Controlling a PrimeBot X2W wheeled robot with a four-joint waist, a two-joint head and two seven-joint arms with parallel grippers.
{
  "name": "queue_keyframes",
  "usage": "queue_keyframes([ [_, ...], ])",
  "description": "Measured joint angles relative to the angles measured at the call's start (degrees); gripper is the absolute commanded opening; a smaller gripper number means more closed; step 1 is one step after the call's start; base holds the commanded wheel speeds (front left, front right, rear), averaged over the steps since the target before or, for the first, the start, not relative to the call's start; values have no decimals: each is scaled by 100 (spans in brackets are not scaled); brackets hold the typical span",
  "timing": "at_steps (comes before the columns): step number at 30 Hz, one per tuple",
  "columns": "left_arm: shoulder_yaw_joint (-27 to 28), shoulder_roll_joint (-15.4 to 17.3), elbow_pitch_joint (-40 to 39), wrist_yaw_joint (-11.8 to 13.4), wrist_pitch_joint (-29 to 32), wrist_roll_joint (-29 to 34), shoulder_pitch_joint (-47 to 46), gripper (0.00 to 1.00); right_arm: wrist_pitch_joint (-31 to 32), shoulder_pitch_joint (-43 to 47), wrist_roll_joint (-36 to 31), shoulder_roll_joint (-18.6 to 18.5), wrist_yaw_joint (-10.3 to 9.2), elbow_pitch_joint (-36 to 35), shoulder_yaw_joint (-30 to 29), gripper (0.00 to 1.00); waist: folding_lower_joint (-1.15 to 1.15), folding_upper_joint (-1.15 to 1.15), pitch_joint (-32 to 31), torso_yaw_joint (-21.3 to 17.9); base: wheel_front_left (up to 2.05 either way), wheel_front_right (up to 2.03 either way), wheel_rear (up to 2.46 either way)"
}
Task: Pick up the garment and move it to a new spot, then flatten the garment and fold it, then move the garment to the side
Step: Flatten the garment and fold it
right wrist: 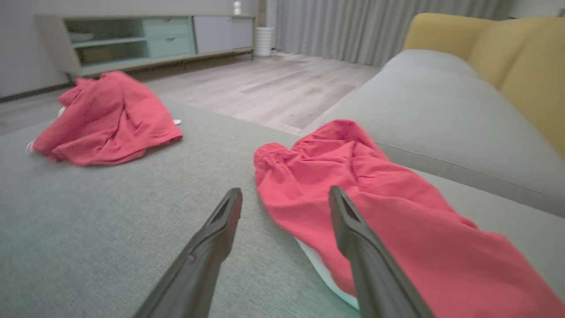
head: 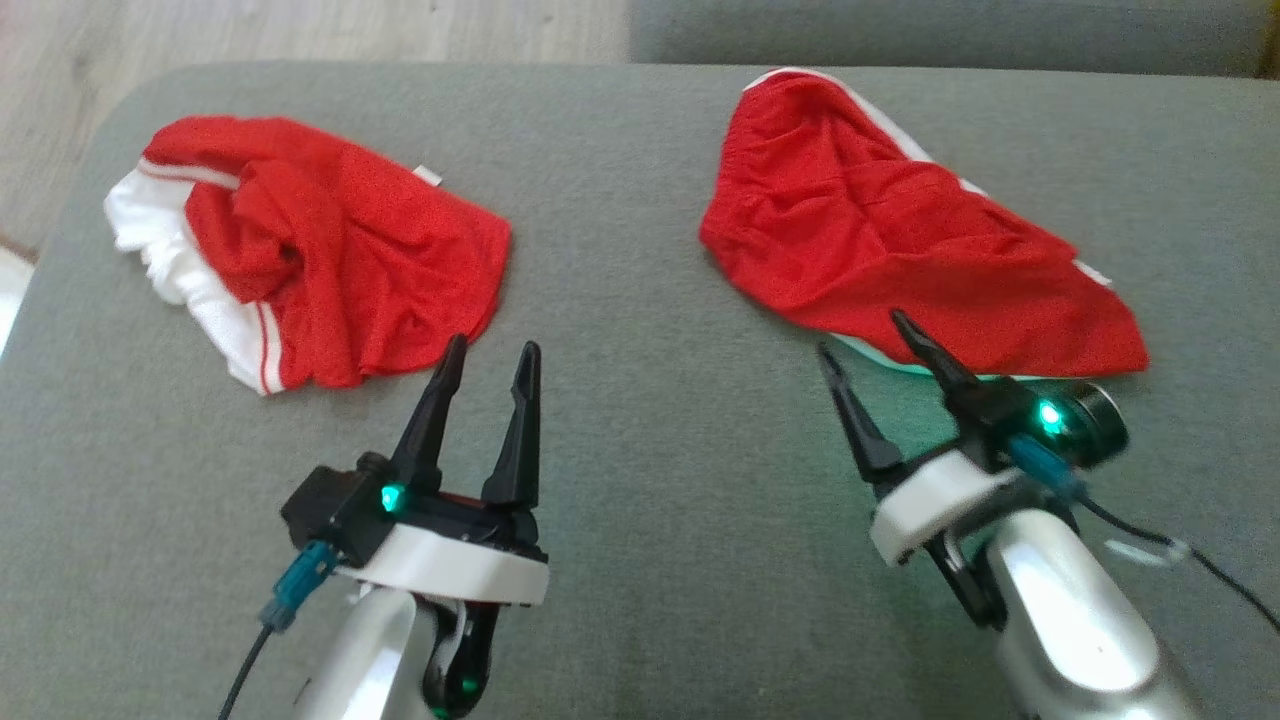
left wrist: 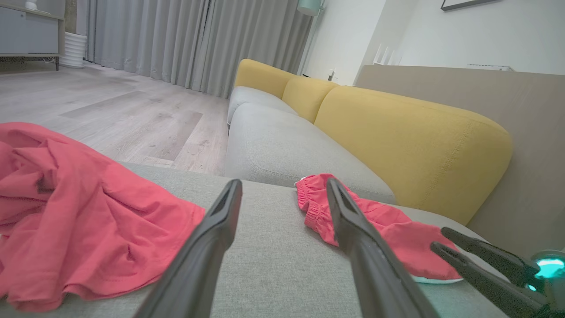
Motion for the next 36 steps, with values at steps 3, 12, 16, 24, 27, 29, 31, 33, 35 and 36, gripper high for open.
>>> queue_keyframes([
  [3,-87,-1,3,0,0,-26,-89,100,207,-410,-211,-78,0,388,336,100,0,0,109,161,0,0,0],
  [12,-263,-1,32,0,0,-160,-274,100,391,-1564,-449,-238,0,1942,672,100,0,0,411,686,0,0,0],
  [16,-296,-2,31,0,0,-219,-328,100,389,-1911,-469,-222,0,2593,593,100,0,0,552,837,0,0,0],
  [24,-287,-2,31,0,0,-219,-402,100,82,-2452,-179,-11,0,3355,502,0,0,0,710,884,0,0,0],
  [27,-260,-3,43,0,0,-218,-410,100,-164,-2457,170,118,0,3485,615,0,0,0,705,780,0,0,0],
  [29,-229,-3,74,0,0,-214,-409,100,-289,-2449,495,168,0,3445,786,0,0,0,681,691,0,0,0],
  [31,-197,-3,88,0,0,-191,-408,100,-376,-2417,959,187,0,3248,1048,0,0,0,641,595,0,0,0],
  [33,-163,-3,97,0,0,-157,-407,100,-397,-2325,1547,183,0,2826,1474,0,0,0,587,500,0,0,0],
  [35,-130,-3,101,0,0,-133,-402,100,-423,-2195,2094,198,0,2409,1929,0,-1,0,521,409,0,0,0],
  [36,-105,-3,102,0,0,-112,-398,100,-417,-2127,2304,201,0,2230,2157,0,-1,0,486,361,0,0,0],
])
